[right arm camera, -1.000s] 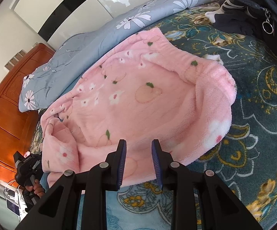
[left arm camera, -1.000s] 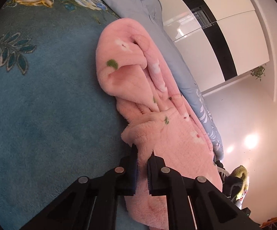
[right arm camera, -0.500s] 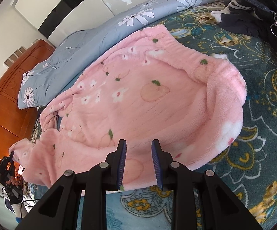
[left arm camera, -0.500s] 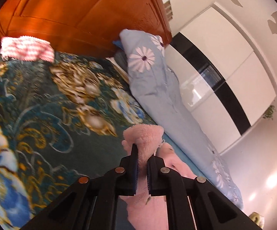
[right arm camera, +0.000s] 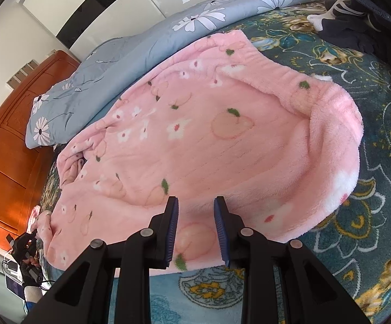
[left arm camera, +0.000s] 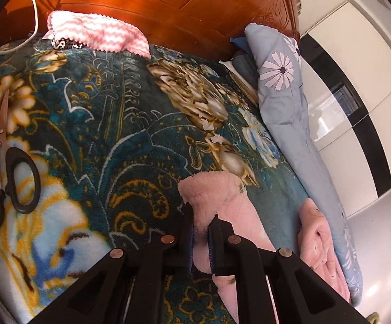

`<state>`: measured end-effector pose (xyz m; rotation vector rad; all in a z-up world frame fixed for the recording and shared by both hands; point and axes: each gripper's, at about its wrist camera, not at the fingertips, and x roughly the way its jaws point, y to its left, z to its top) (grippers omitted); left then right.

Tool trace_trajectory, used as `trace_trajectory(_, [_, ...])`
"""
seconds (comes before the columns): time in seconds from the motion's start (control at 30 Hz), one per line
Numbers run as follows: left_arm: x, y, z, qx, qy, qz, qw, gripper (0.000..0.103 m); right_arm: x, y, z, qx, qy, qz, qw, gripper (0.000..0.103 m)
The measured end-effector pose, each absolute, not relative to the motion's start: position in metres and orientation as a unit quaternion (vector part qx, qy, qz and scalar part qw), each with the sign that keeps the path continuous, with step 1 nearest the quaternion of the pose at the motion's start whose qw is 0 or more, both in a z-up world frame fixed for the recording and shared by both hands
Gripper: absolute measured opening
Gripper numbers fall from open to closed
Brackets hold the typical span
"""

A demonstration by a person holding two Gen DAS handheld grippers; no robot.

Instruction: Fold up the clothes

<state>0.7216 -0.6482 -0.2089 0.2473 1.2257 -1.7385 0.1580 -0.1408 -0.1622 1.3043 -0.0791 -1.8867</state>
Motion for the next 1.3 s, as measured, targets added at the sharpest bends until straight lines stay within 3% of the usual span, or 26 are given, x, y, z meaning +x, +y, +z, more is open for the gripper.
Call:
trace_trajectory(0.1, [0.725, -0.635, -0.196, 0.103, 0.501, -0.705, 0.491, 0.044, 0.154, -0.140, -0.161, 0.517, -0.030, -0.751, 0.410, 0.028])
trace_trajectory(0.27, [0.693, -0.623, -0.163, 0.129, 0.470, -0.719, 0.496, 0.067, 0.150, -0.138, -0.167, 0.522, -0.033, -0.751, 0.402, 0.028])
trace_trajectory(0.43, [0.604, -0.649, -0.153, 0.219, 0.446, -0.730, 0.470, 0.070, 0.156, -0.141, -0.172, 0.527, -0.042, -0.740, 0.416, 0.028])
trace_trajectory(0.7, [0.534, -0.683, -0.201, 0.361, 0.433, -0.646, 0.515, 0.070, 0.148, -0.138, -0.176, 0.527, -0.050, -0.735, 0.423, 0.029])
trace_trajectory(0.8, [0.531, -0.681, -0.204, 0.374, 0.420, -0.639, 0.525, 0.065, 0.141, -0.137, -0.182, 0.531, -0.061, -0.730, 0.425, 0.029])
trace_trajectory(0.87, [0.531, -0.679, -0.202, 0.382, 0.408, -0.635, 0.533, 0.040, 0.138, -0.137, -0.186, 0.533, -0.069, -0.726, 0.429, 0.029])
trace_trajectory(0.9, [0.532, -0.679, -0.202, 0.385, 0.408, -0.631, 0.535, 0.019, 0.137, -0.137, -0.187, 0.533, -0.072, -0.724, 0.432, 0.029])
trace_trajectory(0.93, [0.534, -0.679, -0.203, 0.387, 0.411, -0.627, 0.537, 0.007, 0.136, -0.137, -0.188, 0.532, -0.075, -0.723, 0.435, 0.029])
trace_trajectory(1.1, [0.534, -0.678, -0.188, 0.350, 0.433, -0.655, 0.511, 0.003, 0.131, -0.132, -0.193, 0.531, -0.094, -0.712, 0.449, 0.029])
trace_trajectory(1.3, [0.524, -0.669, -0.092, 0.225, 0.420, -0.765, 0.434, 0.003, 0.128, -0.129, -0.192, 0.530, -0.103, -0.709, 0.454, 0.029])
